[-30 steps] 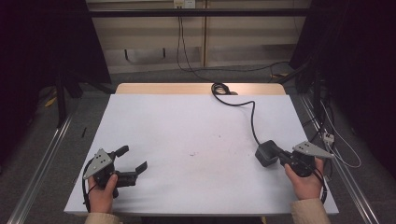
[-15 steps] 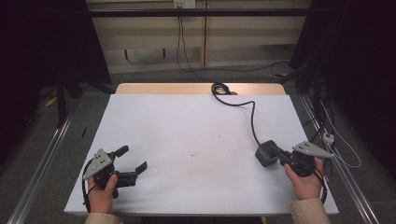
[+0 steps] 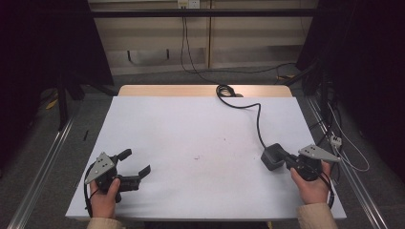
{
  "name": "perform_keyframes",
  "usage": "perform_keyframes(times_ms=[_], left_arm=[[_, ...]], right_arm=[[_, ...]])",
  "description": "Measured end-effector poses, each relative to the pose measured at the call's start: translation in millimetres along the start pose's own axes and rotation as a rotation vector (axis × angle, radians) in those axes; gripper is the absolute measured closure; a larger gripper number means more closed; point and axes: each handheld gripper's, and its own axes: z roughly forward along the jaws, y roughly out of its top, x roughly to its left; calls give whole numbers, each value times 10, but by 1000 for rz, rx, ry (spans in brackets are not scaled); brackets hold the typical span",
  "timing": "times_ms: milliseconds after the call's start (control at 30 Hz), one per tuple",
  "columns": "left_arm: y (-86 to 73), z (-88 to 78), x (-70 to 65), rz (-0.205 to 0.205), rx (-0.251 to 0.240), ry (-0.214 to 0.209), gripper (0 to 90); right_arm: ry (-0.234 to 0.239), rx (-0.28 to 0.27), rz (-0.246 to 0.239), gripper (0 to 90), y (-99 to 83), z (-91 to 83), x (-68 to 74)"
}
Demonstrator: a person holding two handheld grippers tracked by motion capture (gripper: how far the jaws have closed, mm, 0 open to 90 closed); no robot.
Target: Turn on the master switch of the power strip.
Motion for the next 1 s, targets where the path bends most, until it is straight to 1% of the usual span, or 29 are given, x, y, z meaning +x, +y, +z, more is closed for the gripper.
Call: perform_keyframes(times_ms=[267, 367, 433, 500, 633, 800, 1000], left_arm=[[-1, 1, 2, 3, 1, -5, 35], [-1, 2, -2, 1, -1, -6, 35], [-2, 1, -1, 3, 1, -5, 35], [-2, -1, 0, 1, 1, -4, 35], [-3, -1, 2, 2, 2, -4, 35], [-3, -2, 3, -1, 1, -3, 35], [-2, -7, 11, 1, 1, -1, 35]], right_arm=[[-10, 3, -6, 900, 2, 0, 14], [2, 8, 5, 900, -4, 2, 5], [1, 8, 8, 900, -5, 1, 5], [-6, 7, -1, 900, -5, 1, 14], [4, 3, 12, 900, -12, 0, 2], [-8, 5, -8, 900, -7, 1, 21], [-10, 2, -3, 900, -9, 1, 21]])
